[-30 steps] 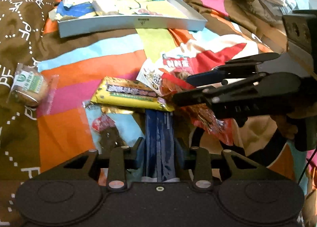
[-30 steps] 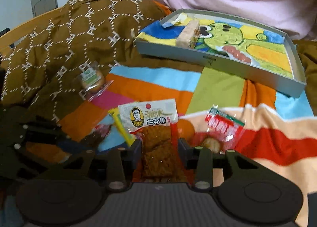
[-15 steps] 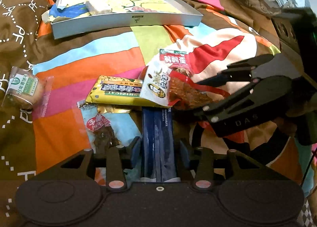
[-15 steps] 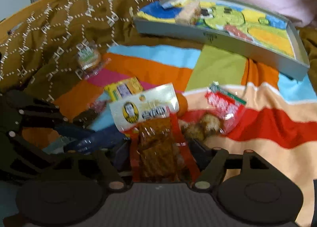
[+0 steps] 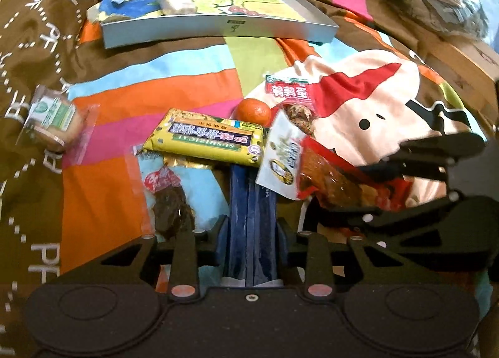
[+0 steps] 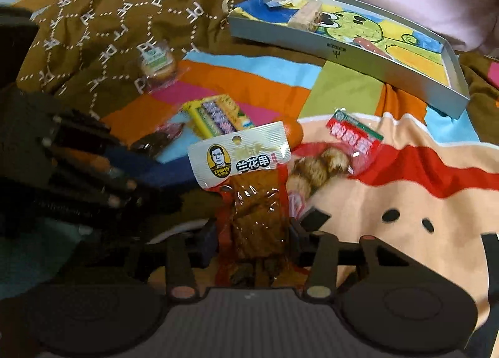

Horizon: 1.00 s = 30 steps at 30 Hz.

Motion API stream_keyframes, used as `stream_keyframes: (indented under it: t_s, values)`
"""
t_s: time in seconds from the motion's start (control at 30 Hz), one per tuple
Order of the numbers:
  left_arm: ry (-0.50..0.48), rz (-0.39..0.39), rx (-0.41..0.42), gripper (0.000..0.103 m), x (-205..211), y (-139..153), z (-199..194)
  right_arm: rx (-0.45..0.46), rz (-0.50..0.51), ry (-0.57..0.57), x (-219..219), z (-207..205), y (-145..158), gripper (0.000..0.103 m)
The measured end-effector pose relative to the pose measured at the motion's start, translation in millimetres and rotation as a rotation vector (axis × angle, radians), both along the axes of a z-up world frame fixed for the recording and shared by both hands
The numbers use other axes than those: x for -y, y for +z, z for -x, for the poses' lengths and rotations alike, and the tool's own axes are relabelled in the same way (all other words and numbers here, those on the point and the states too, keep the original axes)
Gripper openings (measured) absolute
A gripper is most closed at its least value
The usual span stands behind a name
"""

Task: Organize snacks
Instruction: 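Grasp the blue stick packet with the left tool while the right tool grasps the brown tofu strip packet, then carry the blue stick packet with the left tool while the right tool carries the tofu packet over the tray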

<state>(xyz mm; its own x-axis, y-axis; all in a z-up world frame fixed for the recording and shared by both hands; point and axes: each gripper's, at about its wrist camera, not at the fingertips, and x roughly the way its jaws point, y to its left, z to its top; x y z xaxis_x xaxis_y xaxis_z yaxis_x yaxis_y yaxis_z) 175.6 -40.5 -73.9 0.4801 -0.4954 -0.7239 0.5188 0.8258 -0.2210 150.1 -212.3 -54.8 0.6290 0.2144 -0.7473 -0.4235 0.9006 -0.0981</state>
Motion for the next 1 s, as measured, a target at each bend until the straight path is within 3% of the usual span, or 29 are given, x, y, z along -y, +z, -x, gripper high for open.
stream_keyframes:
  t_s: [0.3,0.53,0.73,1.0]
  values:
    - [0.063,0.023,-0.051,0.032,-3.8,5.6,21.3,0.025,-0.073,-0.107,23.4,22.8,7.3,0.043]
    - [0.085,0.019,-0.044,0.03,-2.0,11.1,35.4,0.079,-0.097,-0.134,30.4,35.2,11.7,0.041]
    - [0.046,0.021,-0.038,0.029,3.6,14.7,46.4,0.14,-0.106,-0.155,31.1,47.7,13.8,0.041]
    - [0.039,0.1,-0.049,0.028,2.1,19.9,54.2,0.234,-0.142,-0.147,33.4,65.5,27.5,0.041]
